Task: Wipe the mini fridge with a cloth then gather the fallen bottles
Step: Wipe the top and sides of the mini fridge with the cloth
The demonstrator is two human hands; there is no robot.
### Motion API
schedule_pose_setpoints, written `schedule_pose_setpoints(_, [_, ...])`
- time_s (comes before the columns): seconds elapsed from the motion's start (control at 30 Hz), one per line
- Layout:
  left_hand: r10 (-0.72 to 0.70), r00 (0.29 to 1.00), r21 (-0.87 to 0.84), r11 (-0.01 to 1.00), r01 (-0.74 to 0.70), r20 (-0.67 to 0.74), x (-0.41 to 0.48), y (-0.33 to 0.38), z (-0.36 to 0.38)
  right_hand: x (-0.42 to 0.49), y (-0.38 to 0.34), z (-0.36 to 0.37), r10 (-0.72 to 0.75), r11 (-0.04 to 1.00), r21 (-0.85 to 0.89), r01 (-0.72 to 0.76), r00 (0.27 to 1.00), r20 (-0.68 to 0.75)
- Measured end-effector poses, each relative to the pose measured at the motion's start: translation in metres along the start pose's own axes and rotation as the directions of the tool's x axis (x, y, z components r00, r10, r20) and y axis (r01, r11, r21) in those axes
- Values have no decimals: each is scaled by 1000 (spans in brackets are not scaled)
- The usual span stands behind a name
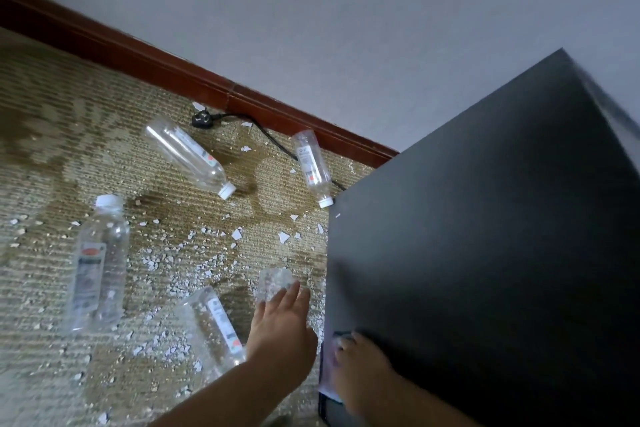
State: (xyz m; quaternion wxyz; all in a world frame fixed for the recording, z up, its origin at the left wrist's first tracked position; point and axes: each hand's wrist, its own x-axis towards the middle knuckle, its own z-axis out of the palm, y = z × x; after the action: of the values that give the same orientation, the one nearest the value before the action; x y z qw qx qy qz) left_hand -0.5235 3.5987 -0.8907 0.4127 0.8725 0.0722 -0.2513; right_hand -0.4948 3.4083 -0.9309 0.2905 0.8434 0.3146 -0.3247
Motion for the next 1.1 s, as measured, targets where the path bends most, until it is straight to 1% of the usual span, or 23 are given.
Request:
schedule_pose_setpoints(0.03, [12,1000,-10,1000,-12,-16,-5,6,-3,-7,10,-41,-64,998,-7,65,989,132])
schedule_pose_setpoints(0.07, [28,999,-9,1000,-29,-38,-9,10,-7,-13,28,-90,-57,992,-105,74,986,154])
schedule_pose_setpoints(0.1, [45,997,-6,999,-45,-58,-13,13,-11,-14,54,-137,47,960,-263,-96,982,-185])
schedule_pose_setpoints(0.13, [60,996,1,998,-60,-72,-17,16,-16,-15,72,-172,145,959,-205,-197,960,-241])
schedule_pose_setpoints(0.17, [76,994,19,997,-75,-74,-22,17,-20,-24,82,-203,249,935,-207,-289,948,-200])
schedule_pose_setpoints(0.2, [89,993,43,995,-86,-71,-27,18,-24,-32,92,-222,340,894,-234,-381,919,-199])
schedule_pose_setpoints(0.23, [94,993,60,994,-90,-70,-33,18,-27,-44,91,-228,376,873,-237,-426,898,-228])
schedule_pose_setpoints(0.27, [93,993,66,994,-88,-70,-39,18,-30,-54,84,-218,369,884,-207,-419,897,-242])
schedule_pose_setpoints(0.3, [90,994,63,994,-86,-68,-45,18,-31,-68,71,-202,311,917,-192,-349,929,-201])
schedule_pose_setpoints(0.37, [84,994,56,995,-80,-65,-58,17,-33,-106,31,-159,89,960,-267,-87,996,-3])
schedule_pose_setpoints(0.43, [90,994,65,994,-86,-68,-70,17,-35,-149,9,-147,-46,946,-303,113,975,217])
schedule_pose_setpoints(0.47, [91,993,73,994,-86,-74,-76,17,-36,-165,13,-156,-79,940,-302,160,962,263])
schedule_pose_setpoints(0.5, [94,992,83,993,-87,-82,-80,18,-37,-173,23,-172,-83,937,-313,157,968,237])
schedule_pose_setpoints(0.53, [109,990,101,990,-100,-85,-85,20,-38,-179,37,-191,-47,942,-324,92,989,143])
schedule_pose_setpoints(0.57, [141,987,126,983,-131,-80,-90,24,-39,-184,52,-212,57,948,-316,-39,997,47])
schedule_pose_setpoints(0.63, [233,971,162,962,-221,-62,-97,36,-40,-194,74,-248,296,904,-287,-316,949,-113])
schedule_pose_setpoints(0.67, [273,960,155,953,-261,-62,-99,44,-42,-198,76,-252,373,869,-283,-405,914,-160])
schedule_pose_setpoints(0.73, [319,942,105,945,-309,-104,-101,60,-49,-206,58,-236,435,813,-334,-477,879,-194])
schedule_pose_setpoints(0.8, [320,933,8,946,-323,-165,-101,72,-56,-210,29,-196,456,788,-360,-500,866,-206])
schedule_pose_setpoints(0.9, [299,945,-157,935,-318,-131,-105,79,-58,-204,-6,-134,471,787,-284,-548,831,-297])
schedule_pose_setpoints(0.97, [276,955,-235,927,-294,-106,-111,73,-55,-196,-25,-101,433,813,-257,-522,838,-332])
schedule_pose_setpoints(1.0, [263,959,-239,930,-280,-102,-113,68,-51,-190,-32,-86,418,820,-255,-512,841,-344])
schedule_pose_setpoints(1.1, [229,969,-175,954,-243,-94,-111,50,-39,-162,-50,-47,319,882,-278,-380,917,-240])
